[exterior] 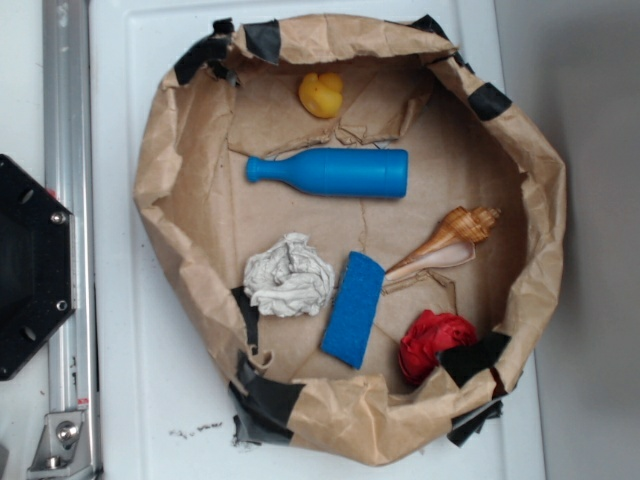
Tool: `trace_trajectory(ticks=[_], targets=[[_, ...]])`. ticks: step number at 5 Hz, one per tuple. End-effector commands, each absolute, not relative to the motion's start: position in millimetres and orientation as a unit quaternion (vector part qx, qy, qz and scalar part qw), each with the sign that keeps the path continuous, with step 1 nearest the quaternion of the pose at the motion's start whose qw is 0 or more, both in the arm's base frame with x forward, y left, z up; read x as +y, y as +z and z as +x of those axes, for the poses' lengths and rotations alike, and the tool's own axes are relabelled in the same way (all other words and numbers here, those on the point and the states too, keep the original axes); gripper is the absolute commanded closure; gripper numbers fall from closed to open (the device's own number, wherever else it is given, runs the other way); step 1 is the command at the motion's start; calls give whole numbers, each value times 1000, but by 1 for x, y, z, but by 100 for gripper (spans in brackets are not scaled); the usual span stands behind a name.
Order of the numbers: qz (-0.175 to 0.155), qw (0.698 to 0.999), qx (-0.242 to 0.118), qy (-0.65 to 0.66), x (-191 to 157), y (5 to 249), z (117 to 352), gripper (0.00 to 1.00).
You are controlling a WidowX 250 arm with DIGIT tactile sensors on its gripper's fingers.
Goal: Grab the blue sponge.
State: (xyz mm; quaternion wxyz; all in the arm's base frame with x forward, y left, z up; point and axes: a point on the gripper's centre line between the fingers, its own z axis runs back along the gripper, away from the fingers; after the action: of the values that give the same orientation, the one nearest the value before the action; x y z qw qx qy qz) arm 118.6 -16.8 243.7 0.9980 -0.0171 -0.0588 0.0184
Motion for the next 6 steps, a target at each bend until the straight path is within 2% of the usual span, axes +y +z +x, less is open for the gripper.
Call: trace_trajectory(ticks=[1,2,3,4,5,6], targets=[[-17,998,-59,18,-17,244,119,0],[-29,995,-41,81,-4,216,165,0],[-49,986,-38,156,0,191,210,0],[-66,975,-53,203,3,158,241,0],[-46,974,-42,218,3,128,264,0],[-61,969,24,237,2,99,273,0]])
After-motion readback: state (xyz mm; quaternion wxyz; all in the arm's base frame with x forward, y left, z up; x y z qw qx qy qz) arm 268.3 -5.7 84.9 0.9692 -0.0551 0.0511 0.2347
